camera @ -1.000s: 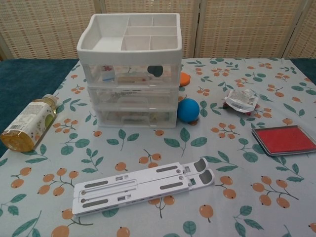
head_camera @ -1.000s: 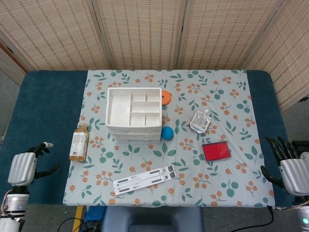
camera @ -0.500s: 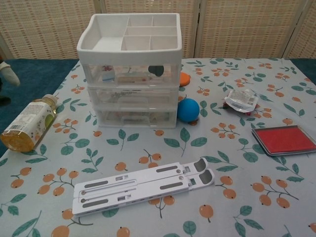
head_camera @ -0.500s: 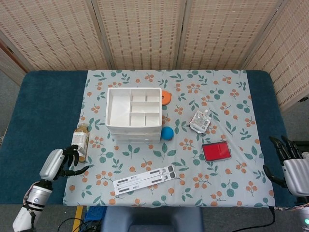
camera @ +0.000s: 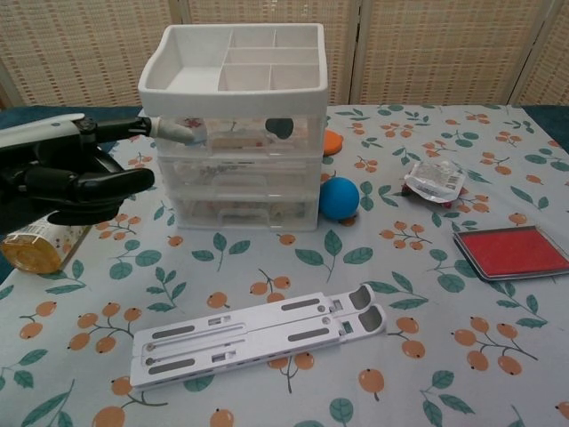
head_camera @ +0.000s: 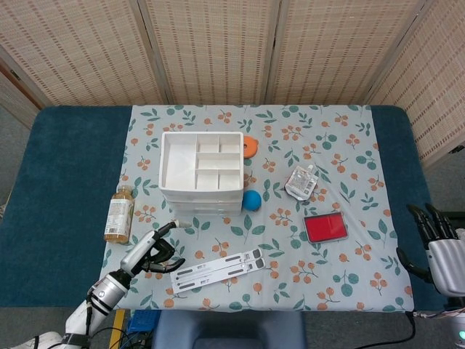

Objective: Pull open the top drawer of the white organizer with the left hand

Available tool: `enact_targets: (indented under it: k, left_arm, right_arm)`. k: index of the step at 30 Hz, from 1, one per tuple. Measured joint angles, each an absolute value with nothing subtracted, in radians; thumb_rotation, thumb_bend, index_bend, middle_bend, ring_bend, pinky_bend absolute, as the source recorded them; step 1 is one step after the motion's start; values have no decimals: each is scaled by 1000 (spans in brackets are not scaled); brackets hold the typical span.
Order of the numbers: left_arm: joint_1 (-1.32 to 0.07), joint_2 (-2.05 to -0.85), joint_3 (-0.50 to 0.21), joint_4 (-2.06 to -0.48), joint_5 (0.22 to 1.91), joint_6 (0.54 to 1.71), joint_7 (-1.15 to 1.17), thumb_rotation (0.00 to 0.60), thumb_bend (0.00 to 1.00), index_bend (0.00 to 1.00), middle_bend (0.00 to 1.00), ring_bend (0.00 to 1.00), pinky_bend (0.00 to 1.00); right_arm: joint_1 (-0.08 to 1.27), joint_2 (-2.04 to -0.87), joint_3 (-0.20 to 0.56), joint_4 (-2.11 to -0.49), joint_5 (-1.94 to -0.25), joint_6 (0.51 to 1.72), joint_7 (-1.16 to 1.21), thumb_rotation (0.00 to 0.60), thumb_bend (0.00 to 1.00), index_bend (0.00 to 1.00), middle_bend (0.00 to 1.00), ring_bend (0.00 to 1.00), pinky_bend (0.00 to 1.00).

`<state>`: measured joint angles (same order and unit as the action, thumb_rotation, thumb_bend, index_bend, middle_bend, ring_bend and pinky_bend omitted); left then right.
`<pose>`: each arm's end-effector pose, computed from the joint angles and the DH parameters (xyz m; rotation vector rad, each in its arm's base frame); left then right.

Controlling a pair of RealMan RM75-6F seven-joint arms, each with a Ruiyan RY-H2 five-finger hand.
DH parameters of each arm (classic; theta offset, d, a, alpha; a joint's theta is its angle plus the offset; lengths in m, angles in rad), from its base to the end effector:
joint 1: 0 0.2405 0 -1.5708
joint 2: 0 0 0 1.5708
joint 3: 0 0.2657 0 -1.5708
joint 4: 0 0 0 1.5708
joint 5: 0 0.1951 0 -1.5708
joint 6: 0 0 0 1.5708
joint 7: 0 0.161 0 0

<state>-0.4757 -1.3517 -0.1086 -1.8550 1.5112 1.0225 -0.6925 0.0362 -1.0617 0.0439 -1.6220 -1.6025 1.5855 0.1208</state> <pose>-0.1426 0.2598 0.0354 -1.5070 -2.0217 -1.5708 -0.3028 -0.1803 0.2012 1.3723 -0.8792 1.0406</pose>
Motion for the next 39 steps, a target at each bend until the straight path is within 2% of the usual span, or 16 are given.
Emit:
enact_targets:
  k: [9, 22, 33, 39]
  left_arm:
    - [-540, -1473, -143, -1856, 1400, 959, -687, 600, 274, 94, 993, 1000, 1000]
    - [-546, -1745, -207, -1753, 1185, 1002, -631, 600, 294, 92, 997, 1000, 1000]
    - [-511, -1888, -257, -1653, 1160, 1053, -720, 600, 295, 97, 999, 1000, 1000]
    - [-505, -1928, -286, -1610, 1136, 1046, -737, 600, 295, 97, 1000, 1000, 1000]
  right_arm:
    - [29, -1058, 46, -1628, -1600, 1596, 115, 600, 367, 1, 82, 30, 76]
    - [19, -1059, 48, -1631, -1586, 1599, 111, 600, 367, 1, 80, 30, 76]
    - [17, -1060, 47, -1639, -1590, 1601, 98, 600, 367, 1, 80, 30, 76]
    - [12, -1056, 47, -1645, -1587, 1604, 93, 600, 367, 1, 81, 30, 76]
